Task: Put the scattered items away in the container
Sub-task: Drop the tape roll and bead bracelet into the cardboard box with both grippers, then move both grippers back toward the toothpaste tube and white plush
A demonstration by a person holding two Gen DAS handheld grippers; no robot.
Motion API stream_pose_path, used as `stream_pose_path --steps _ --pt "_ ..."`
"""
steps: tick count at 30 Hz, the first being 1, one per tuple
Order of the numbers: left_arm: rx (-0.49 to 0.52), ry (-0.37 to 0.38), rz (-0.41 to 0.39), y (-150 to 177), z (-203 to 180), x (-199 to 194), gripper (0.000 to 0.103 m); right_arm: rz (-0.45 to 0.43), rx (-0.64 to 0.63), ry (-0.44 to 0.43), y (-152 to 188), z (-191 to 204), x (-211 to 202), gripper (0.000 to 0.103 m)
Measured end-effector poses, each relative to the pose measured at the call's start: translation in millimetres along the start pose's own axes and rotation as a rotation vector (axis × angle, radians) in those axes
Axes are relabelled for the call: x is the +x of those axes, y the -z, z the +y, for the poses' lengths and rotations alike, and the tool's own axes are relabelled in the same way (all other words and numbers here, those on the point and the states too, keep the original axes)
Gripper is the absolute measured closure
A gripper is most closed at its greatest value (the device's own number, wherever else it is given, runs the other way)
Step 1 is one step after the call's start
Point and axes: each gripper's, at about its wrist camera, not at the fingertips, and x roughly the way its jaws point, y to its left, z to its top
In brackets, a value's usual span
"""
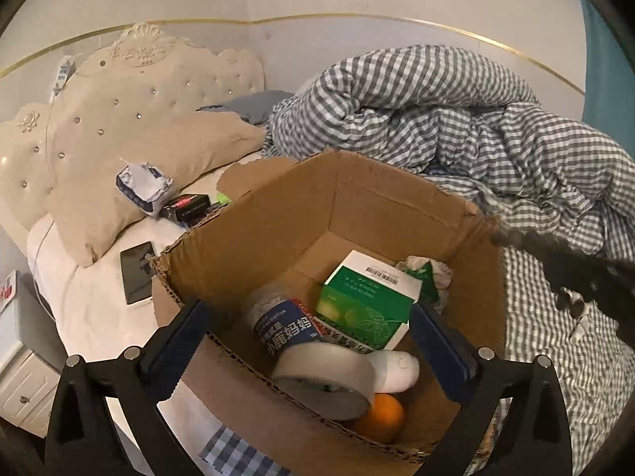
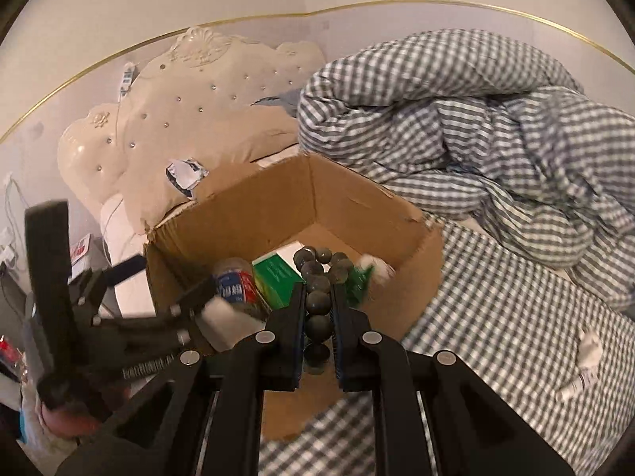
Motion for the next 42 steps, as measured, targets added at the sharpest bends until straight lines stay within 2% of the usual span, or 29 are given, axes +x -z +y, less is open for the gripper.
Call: stream_pose_path --steps 2,3,4,6,8,14,20,22,26,34,37,42 --pt "-0.003 0.006 0.005 0.6 0.0 0.7 0.0 -0.016 -0.016 -0.023 -8.7 8.8 11.0 0.092" --pt "-0.007 0.009 0.007 0.8 0.7 1.1 0.0 -0.04 -0.02 -0.037 -13.4 11.4 15.1 0.088" --pt "-0.012 0.008 0.01 1.9 -0.9 0.4 0.0 -0.066 -0.024 -0.083 -16.7 12.5 19.8 0.053" --pt "-0.007 0.013 0.017 2.7 -2.6 0.9 0.0 -0.075 0.018 -0.046 -18.2 11.0 23.1 0.0" --pt "0.006 0.015 0.019 3.7 -6.2 -0.2 0.0 -0.157 0.032 -0.016 -16.1 8.7 8.6 0.001" --pt "0.042 0.013 0.013 3.2 -27.7 -8.5 0.0 -0.223 0.037 0.061 0.9 -16.8 -38.5 0.001" --pt "0.115 0.053 0.003 7.1 -78.2 -24.5 0.0 -0.296 0.157 0.093 37.3 -73.5 -103.1 0.001" --pt "0.148 0.069 -0.005 9.7 -102.4 -29.7 0.0 -0.303 0.192 0.117 53.1 -94.6 -123.1 0.001" --pt "0.208 0.128 -0.011 16.6 -154.4 -34.8 0.0 -0.297 0.27 0.281 94.4 -149.2 -159.1 0.001" --pt "0.313 0.269 0.024 39.1 -279.6 -13.8 0.0 -0.248 0.444 0.527 174.8 -262.7 -205.0 0.001" --pt "0.341 0.325 0.028 40.3 -323.2 1.2 0.0 -0.242 0.514 0.549 202.0 -298.2 -215.2 0.001" --pt "0.416 0.398 0.053 54.6 -396.8 40.2 0.0 -0.235 0.633 0.514 240.8 -341.8 -219.4 0.001"
